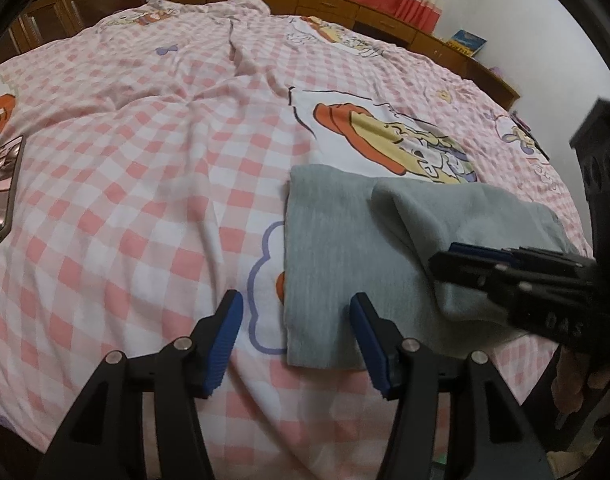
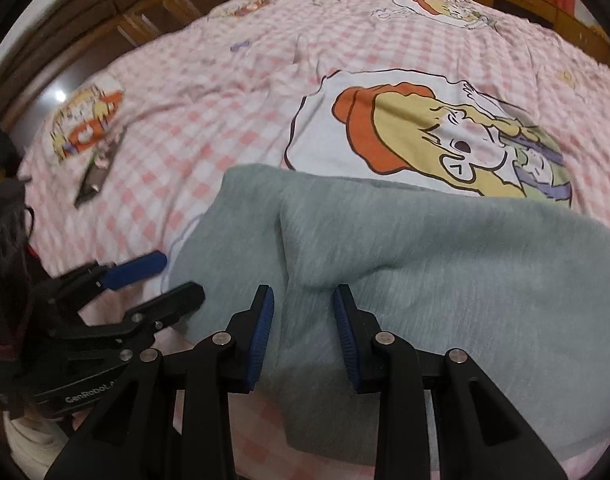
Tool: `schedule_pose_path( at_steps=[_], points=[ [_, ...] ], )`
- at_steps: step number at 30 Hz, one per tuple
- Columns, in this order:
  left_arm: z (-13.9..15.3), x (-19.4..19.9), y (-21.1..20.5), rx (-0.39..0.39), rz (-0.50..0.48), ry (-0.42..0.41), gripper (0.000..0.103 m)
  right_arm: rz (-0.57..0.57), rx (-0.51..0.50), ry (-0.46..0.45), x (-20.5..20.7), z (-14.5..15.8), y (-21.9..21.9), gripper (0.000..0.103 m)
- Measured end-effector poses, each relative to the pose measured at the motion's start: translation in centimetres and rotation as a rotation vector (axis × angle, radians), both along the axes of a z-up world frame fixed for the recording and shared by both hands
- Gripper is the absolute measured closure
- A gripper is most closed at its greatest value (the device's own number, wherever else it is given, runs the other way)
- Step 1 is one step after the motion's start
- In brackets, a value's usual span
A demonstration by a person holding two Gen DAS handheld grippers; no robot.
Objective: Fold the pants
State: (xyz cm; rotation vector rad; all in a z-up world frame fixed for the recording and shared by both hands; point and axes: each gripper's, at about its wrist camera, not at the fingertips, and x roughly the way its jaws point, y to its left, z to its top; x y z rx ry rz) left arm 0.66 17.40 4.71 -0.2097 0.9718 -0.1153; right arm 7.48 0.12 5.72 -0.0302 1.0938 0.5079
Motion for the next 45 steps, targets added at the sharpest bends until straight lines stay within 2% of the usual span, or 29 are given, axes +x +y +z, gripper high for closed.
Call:
schedule_pose_path(
  at_steps=[1,5,10,13,17,20,22,25,28,33,36,39,45],
  points=[
    [0.2,-0.1,0.0,-0.001,0.005,0.001,0.044,-0.009,0.006,-0.001,0.1,0.0,-0.3,0.086],
    [1.6,-0.5,-0.4,0.013,0.013,-0.016,0.044,-0.070,0.050,-0.007,0.3,0.5,-2.2,0.096],
    [3.5,-0.9,-1.4,0.011,0.013,-0.054,0.044,-0.183,0.144,-0.055,-0.5,2.4,-6.3,0.096],
    [4.2,-0.7,-2.6,-0.010,-0.011,-0.064,0.044,-0.260,0.163,-0.066,-0.5,2.4,-9.1,0.096],
    [4.0,0.0,-5.1,-0.056,-0.050,-0.047,0.044,-0.352,0.172,-0.036,0.2,0.9,-12.0,0.096],
    [3.1,0.8,-7.0,-0.109,-0.078,-0.009,0.045,-0.367,0.199,-0.016,0.5,0.0,-12.8,0.096],
    [2.4,1.6,-8.3,-0.139,-0.093,0.023,0.045,-0.370,0.201,-0.002,0.8,-0.3,-13.0,0.091],
    [1.9,2.4,-10.1,-0.191,-0.142,-0.003,0.045,-0.352,0.185,0.005,0.7,0.0,-13.3,0.084],
    [1.6,3.4,-11.5,-0.194,-0.176,-0.033,0.045,-0.335,0.152,-0.052,-0.1,1.3,-14.4,0.071],
    [0.7,5.5,-12.9,-0.197,-0.193,-0.050,0.047,-0.339,0.020,-0.140,-1.3,2.1,-16.8,0.070],
    [0.6,5.7,-13.4,-0.120,-0.179,-0.087,0.047,-0.384,-0.097,-0.135,-1.6,0.7,-18.3,0.070],
    [0.5,5.7,-13.2,-0.088,-0.170,-0.108,0.047,-0.406,-0.073,-0.070,-1.7,-1.1,-19.8,0.070],
    [0.1,6.2,-12.8,-0.144,-0.123,-0.134,0.047,-0.424,-0.024,-0.033,-1.8,-3.6,-20.7,0.069]
  ],
)
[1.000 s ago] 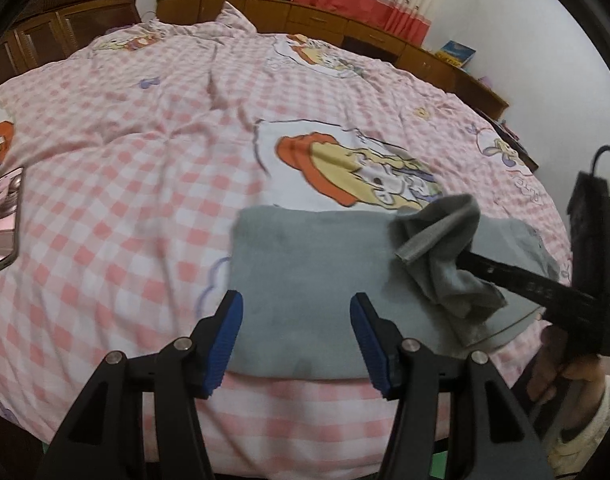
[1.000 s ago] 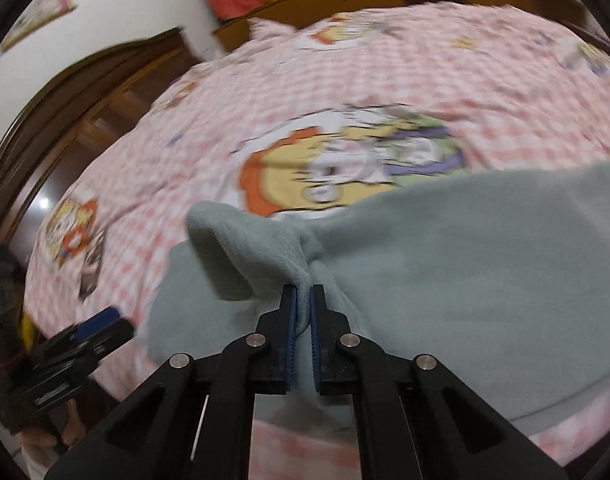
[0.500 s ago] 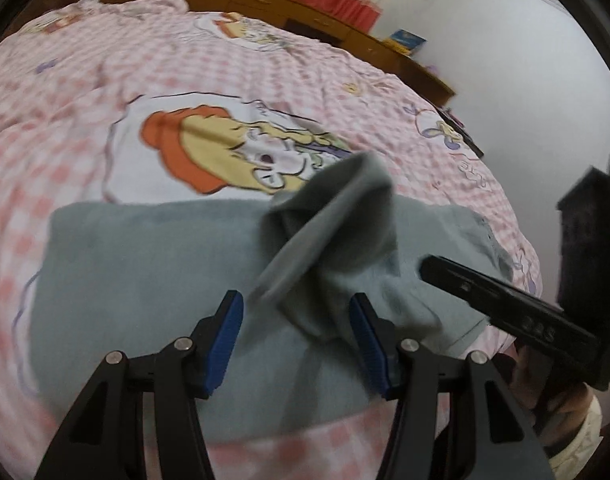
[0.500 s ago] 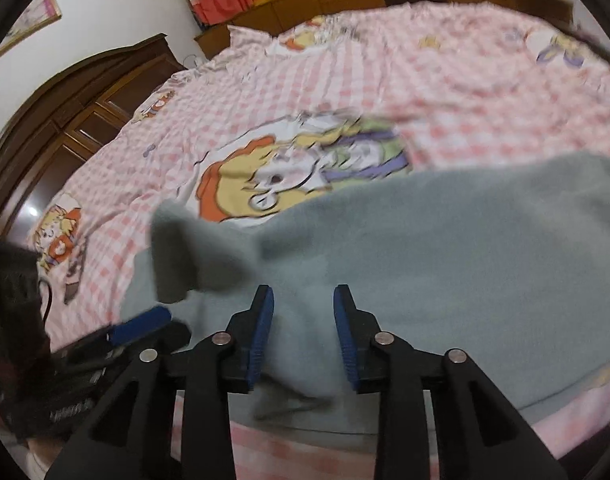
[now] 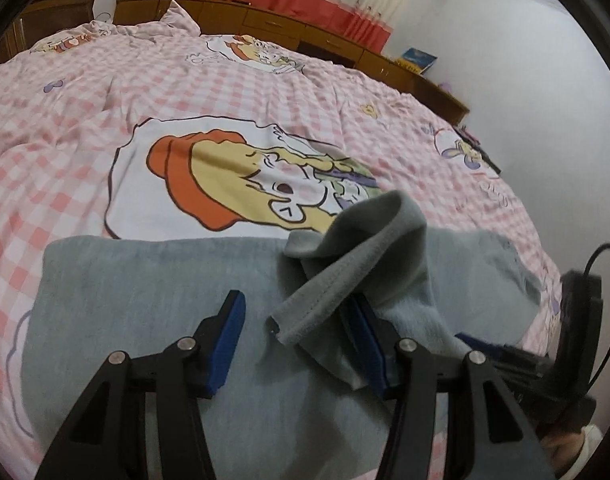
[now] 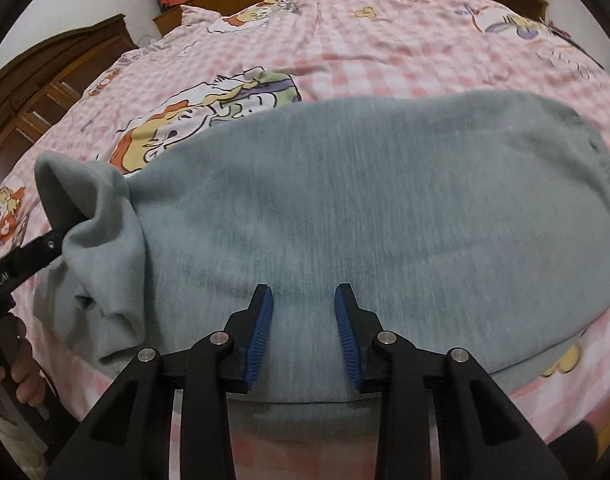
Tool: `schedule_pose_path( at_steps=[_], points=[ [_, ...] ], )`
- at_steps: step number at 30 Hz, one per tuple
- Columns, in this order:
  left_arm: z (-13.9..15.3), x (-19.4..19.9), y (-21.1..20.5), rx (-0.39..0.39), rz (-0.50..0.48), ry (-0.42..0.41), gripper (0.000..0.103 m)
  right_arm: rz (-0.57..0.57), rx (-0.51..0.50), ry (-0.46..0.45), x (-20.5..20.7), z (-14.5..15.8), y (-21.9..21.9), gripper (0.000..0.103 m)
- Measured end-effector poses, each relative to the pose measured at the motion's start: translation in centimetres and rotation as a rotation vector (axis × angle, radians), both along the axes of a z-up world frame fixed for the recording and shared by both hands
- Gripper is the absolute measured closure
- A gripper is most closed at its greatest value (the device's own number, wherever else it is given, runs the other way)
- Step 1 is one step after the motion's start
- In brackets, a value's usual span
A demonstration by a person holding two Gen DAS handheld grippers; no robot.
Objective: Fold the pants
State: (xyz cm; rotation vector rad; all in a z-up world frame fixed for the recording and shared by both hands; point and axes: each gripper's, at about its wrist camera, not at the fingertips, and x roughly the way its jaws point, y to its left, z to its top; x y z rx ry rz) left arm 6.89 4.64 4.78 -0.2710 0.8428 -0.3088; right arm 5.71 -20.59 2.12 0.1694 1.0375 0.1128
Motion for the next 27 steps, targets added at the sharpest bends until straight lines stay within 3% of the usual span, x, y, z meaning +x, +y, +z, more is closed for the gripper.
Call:
schedule_pose_path(
  at_steps=[1,3,4,5,10,16,24,27],
  points=[
    [0.0,0.1,-0.2,-0.001,-0.001,-0.003,0.053,-0.007,0.009,-0.002,-0.1,-0.1,-0.2,0.069],
    [0.0,0.1,-0.8,-0.002,-0.011,-0.007,0.076,-0.001,0.014,-0.011,-0.4,-0.2,-0.1,0.069],
    [0.1,0.1,-1.2,-0.004,-0.025,-0.010,0.093,0.005,0.014,-0.017,-0.5,-0.3,-0.2,0.069],
    [0.2,0.1,-1.5,-0.005,-0.037,-0.013,0.096,0.005,0.019,-0.020,-0.5,-0.3,-0.2,0.069],
    [3.0,-0.7,-0.9,-0.015,-0.039,-0.036,0.098,0.009,0.008,-0.023,-0.3,-0.1,0.1,0.068],
    [5.5,0.0,1.8,0.204,0.034,0.042,0.099,0.012,-0.018,-0.013,-0.3,0.3,0.4,0.068],
    [4.2,2.3,7.6,0.352,0.105,0.167,0.099,0.076,-0.024,0.002,-0.8,1.8,2.2,0.068],
    [3.8,2.5,9.6,0.340,0.124,0.191,0.097,0.138,-0.047,-0.015,-1.1,2.4,3.7,0.068]
  ],
)
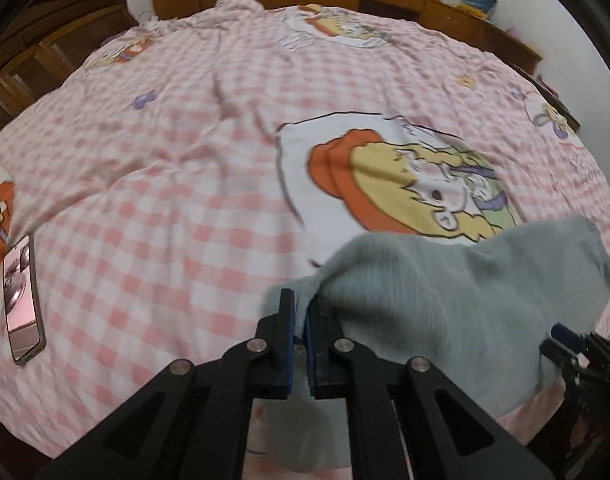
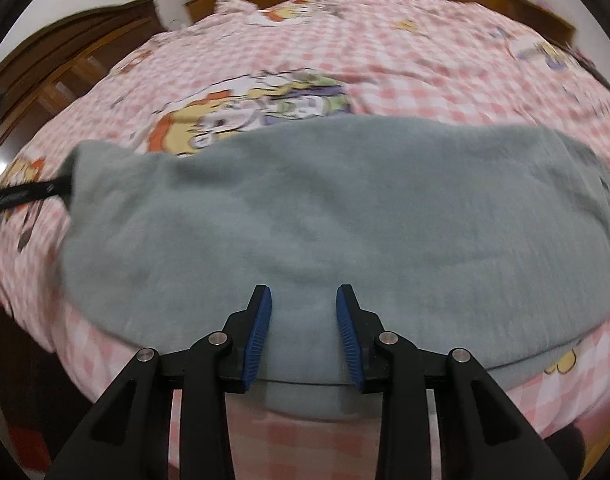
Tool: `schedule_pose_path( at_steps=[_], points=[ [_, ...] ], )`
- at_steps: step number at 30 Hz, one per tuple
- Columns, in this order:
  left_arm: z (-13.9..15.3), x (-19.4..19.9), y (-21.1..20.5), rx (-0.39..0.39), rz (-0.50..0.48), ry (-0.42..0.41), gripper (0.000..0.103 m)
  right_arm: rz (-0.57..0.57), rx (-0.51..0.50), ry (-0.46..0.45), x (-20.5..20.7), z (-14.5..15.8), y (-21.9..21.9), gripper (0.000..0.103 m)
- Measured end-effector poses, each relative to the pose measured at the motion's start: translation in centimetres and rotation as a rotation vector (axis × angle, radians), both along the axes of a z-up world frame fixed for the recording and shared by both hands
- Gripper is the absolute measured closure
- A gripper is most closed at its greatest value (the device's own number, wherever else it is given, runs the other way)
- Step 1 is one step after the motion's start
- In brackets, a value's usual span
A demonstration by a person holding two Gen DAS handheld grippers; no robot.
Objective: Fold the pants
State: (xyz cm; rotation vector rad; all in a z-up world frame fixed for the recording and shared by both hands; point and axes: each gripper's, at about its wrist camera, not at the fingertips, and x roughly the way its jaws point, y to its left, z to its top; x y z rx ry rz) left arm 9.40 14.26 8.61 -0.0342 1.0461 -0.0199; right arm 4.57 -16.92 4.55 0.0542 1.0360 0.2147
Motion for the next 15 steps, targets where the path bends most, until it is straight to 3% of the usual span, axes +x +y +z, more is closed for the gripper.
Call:
schedule_pose_path(
  at_steps=[2,8,15],
  points=[
    [-0.3,-0.1,0.8,-0.039,0.013,0.003,0.092,0.052,-0.003,-0.002,-0.2,0.4,1.4,0.068],
    [-1.6,-1.4,1.5,-0.030,0.028,-0.007,0.070,0.174,-0.042,-0.011,-0.4,1.4,5.4,0.068],
    [-1.7,-3.9,4.3,-0.176,0.088,-0.046,0.053,0.348,-0.032,-0.063,-0.8,4.0,11.4,0.068]
  ],
)
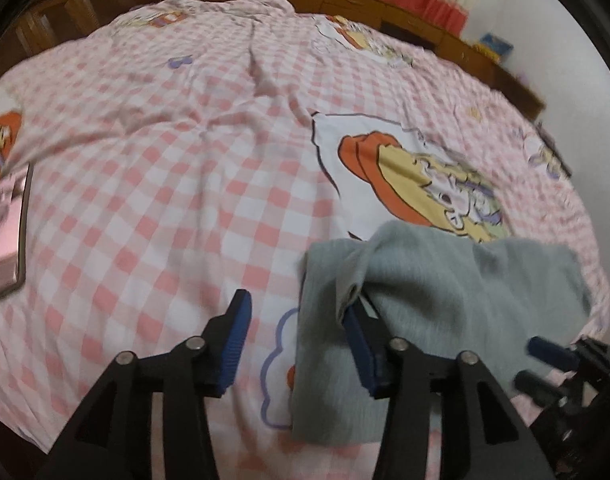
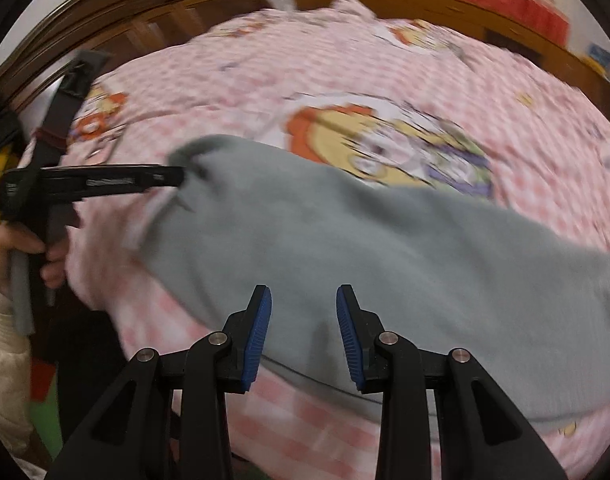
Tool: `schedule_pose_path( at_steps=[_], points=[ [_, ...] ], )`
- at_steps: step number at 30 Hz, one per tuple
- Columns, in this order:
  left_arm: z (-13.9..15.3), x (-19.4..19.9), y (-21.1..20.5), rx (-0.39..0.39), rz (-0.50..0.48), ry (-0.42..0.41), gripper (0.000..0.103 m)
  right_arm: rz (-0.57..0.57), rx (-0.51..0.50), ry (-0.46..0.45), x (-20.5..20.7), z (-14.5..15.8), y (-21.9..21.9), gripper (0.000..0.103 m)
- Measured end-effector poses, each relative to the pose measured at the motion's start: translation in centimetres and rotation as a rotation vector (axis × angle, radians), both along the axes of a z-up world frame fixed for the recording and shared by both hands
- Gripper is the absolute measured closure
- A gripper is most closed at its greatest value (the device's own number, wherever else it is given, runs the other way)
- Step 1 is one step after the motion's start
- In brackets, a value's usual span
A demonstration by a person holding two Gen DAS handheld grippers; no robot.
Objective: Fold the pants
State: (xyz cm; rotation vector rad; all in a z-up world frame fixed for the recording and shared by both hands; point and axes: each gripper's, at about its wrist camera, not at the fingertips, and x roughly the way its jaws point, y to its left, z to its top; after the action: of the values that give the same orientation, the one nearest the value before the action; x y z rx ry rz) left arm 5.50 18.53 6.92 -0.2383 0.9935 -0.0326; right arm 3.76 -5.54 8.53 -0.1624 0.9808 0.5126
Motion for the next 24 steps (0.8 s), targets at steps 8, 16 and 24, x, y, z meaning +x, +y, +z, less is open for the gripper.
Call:
schedule_pose_path(
  at_steps=[8,16,24],
  points=[
    [-0.7,-2.9,1.2,0.043,0.035,-0.007,0.050,0.206,0.018,0.006,-0.9,0.0,7.3,0.068],
    [-0.9,-5.1,1.8,-0.053,0.044,-0.045,0.050,0.156,-0.092,0.008,1.7,-2.3,9.1,0.085],
    [0.5,-4.8,-0.4,-0.221,-0.053,-0.133,0.050,-0.072,0.179,0.114,5.7,-1.2,3.1,0.096]
  ],
)
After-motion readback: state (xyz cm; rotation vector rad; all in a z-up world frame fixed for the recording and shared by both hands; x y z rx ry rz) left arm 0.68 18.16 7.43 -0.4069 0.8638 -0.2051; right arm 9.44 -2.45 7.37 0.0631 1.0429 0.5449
